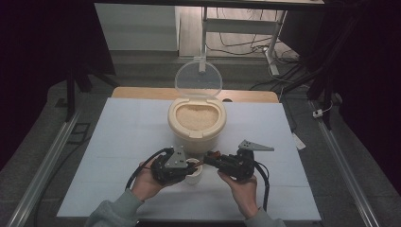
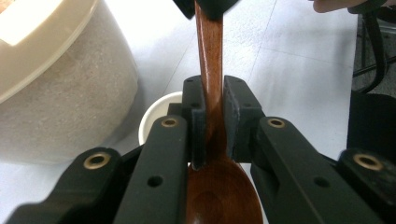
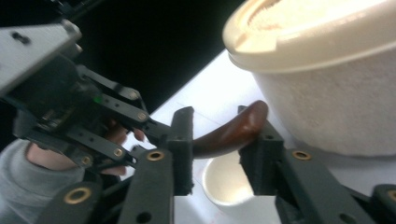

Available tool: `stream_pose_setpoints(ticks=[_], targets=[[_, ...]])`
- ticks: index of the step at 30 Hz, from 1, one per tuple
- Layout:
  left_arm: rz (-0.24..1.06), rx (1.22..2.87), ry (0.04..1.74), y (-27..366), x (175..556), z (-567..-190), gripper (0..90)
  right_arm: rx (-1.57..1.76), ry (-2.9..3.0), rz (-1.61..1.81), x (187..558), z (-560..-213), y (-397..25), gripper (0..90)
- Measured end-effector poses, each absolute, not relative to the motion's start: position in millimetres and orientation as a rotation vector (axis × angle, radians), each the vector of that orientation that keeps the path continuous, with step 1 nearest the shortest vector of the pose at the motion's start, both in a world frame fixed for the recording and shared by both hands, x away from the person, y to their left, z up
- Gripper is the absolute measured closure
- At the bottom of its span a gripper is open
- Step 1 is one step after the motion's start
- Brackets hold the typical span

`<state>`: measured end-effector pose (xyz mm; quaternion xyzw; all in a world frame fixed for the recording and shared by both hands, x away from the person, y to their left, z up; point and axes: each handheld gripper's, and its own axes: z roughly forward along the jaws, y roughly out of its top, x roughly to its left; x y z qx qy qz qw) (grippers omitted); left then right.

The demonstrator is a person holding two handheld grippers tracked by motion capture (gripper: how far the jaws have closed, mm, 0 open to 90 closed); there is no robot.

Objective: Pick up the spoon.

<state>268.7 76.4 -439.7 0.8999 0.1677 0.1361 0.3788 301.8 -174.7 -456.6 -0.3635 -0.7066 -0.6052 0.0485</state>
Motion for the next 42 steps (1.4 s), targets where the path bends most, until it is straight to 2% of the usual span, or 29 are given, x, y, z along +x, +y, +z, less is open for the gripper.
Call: stream_pose_setpoints(ticks=[10, 20, 21, 25, 29, 34, 42], targets=[[0.377, 2.306, 0.429, 75, 268, -440, 79.5, -0.999, -2.119, -1.911, 298, -450, -172, 81.0], [0.352, 2.266, 0.436, 78, 267, -438, 78.0, -0.94, -2.126, -1.962, 295, -445, -172, 82.7], [0.343, 2.254, 0.444, 79, 267, -437, 76.4, -0.933, -2.127, -1.972, 295, -444, -172, 82.8], [0.324, 2.185, 0.51, 91, 266, -438, 56.3, -0.941, -2.122, -2.005, 297, -442, -178, 83.0], [0.324, 2.146, 0.579, 105, 264, -441, 42.2, -0.966, -2.097, -2.03, 302, -442, -186, 83.0], [0.337, 2.102, 0.69, 138, 256, -452, 35.7, -0.979, -2.065, -2.052, 305, -441, -194, 83.1], [0.341, 2.081, 0.811, 180, 249, -476, 32.5, -0.952, -2.056, -2.102, 305, -431, -201, 83.0]])
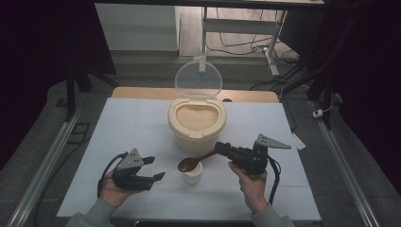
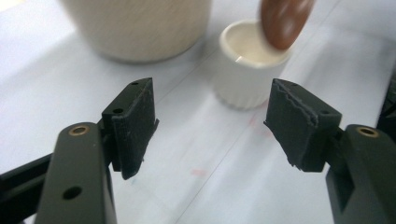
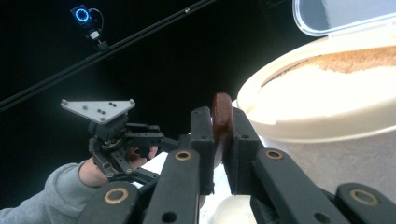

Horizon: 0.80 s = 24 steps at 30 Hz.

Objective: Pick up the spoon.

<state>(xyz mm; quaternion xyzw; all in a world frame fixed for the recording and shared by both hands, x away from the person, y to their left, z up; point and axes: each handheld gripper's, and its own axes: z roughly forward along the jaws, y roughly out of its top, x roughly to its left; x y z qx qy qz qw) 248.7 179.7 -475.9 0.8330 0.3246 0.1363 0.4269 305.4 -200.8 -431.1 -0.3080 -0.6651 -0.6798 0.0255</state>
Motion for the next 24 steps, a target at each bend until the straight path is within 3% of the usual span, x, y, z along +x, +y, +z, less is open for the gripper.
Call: stream_pose_setpoints(ticks=[14, 24], targets=[[0.368, 2.046, 0.941, 220, 243, -501, 27.2, -0.948, -2.051, -2.172, 307, -418, -222, 83.1], [0.362, 2.047, 0.944, 221, 244, -503, 24.4, -0.936, -2.046, -2.241, 306, -404, -229, 83.1]])
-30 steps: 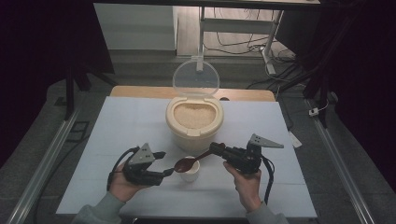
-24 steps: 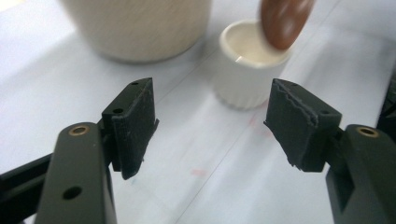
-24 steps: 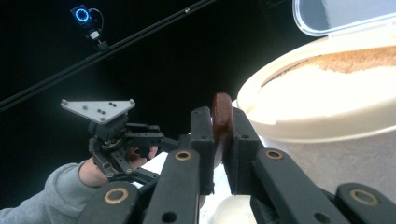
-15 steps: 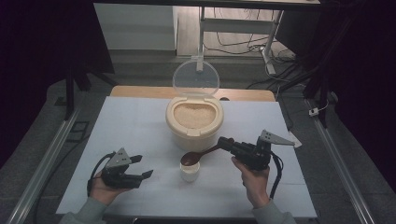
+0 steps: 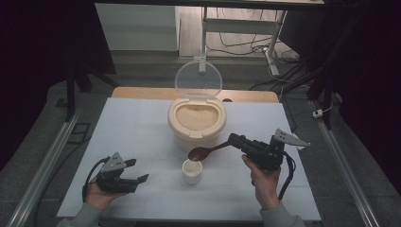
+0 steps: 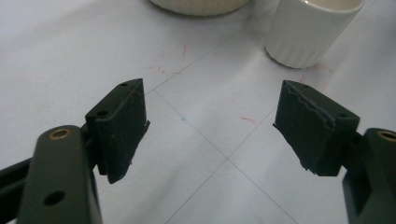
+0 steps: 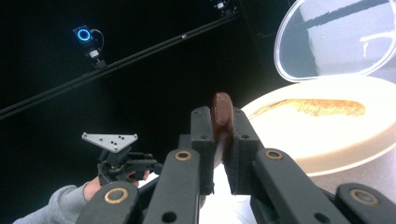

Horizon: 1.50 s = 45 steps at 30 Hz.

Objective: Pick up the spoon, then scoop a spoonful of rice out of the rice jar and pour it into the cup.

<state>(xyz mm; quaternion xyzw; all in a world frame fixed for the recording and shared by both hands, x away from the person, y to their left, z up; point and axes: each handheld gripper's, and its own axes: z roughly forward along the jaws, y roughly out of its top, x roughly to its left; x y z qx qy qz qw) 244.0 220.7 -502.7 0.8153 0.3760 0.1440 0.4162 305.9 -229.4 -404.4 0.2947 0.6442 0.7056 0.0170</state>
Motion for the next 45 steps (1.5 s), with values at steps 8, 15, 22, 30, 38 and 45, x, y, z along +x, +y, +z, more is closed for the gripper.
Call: stream_pose_setpoints(ticks=[8, 15, 22, 30, 38, 45], targets=[[0.357, 2.046, 0.962, 222, 245, -504, 22.4, 0.906, 1.948, 2.218, 310, -394, -235, 83.1], [0.335, 2.065, 0.97, 221, 248, -508, 21.2, 0.907, 1.879, 2.236, 325, -376, -233, 83.1], [0.32, 2.07, 0.971, 221, 248, -508, 21.0, 0.944, 1.828, 2.192, 350, -354, -229, 83.1], [0.306, 2.086, 0.974, 220, 250, -510, 20.0, 1.019, 1.814, 2.093, 381, -347, -222, 83.1], [0.305, 2.079, 0.977, 221, 250, -510, 19.9, 1.055, 1.816, 1.989, 399, -349, -216, 83.1], [0.304, 2.083, 0.981, 221, 250, -511, 20.0, 1.053, 1.827, 1.91, 404, -352, -212, 83.1]])
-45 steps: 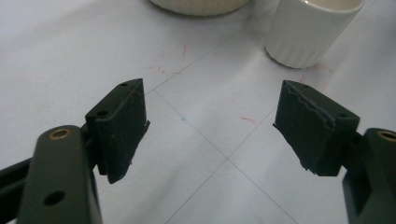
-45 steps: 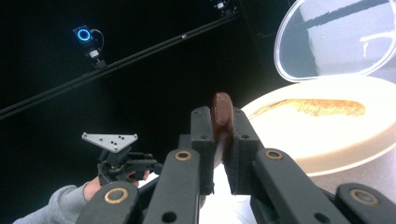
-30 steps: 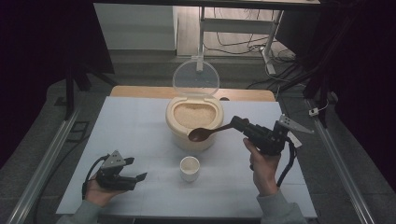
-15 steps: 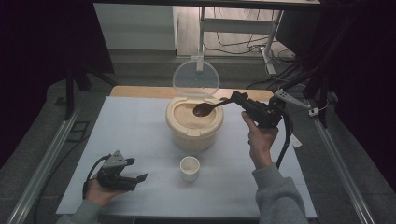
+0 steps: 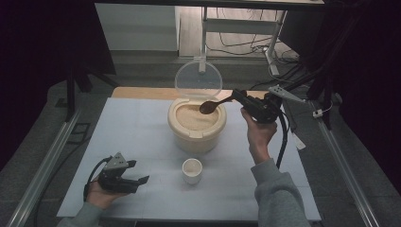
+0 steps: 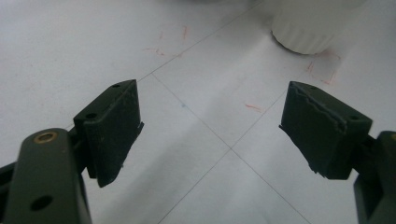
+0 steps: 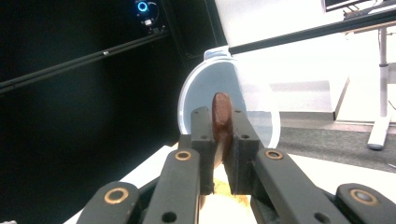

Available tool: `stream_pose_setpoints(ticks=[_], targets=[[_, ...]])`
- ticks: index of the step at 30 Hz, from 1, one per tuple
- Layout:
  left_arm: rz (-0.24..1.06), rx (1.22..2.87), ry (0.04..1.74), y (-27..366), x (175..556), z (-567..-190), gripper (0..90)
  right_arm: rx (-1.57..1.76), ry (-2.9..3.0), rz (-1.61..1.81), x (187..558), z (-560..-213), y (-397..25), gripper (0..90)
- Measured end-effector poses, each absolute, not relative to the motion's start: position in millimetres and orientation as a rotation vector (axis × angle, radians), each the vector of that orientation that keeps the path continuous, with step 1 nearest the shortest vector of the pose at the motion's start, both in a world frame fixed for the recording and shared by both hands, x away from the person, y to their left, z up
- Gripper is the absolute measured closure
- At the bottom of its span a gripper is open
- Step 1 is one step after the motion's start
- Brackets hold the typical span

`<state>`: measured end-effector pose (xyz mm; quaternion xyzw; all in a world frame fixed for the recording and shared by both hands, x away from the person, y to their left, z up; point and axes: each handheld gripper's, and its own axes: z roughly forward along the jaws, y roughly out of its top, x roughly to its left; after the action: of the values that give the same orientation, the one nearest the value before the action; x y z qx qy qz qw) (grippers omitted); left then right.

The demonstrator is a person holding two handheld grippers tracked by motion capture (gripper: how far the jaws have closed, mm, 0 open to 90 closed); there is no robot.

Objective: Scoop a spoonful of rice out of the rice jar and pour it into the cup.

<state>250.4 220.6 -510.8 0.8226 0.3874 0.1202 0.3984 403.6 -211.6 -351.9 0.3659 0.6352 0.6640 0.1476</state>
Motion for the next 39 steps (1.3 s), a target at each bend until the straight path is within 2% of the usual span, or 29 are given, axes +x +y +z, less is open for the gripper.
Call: stream_pose_setpoints(ticks=[23, 39], targets=[[0.3, 2.089, 0.981, 220, 251, -512, 20.1, 0.981, 1.884, 1.606, 406, -361, -190, 83.1], [0.302, 2.09, 0.982, 221, 251, -512, 20.2, 1.273, 1.928, 1.776, 422, -396, -185, 83.0]])
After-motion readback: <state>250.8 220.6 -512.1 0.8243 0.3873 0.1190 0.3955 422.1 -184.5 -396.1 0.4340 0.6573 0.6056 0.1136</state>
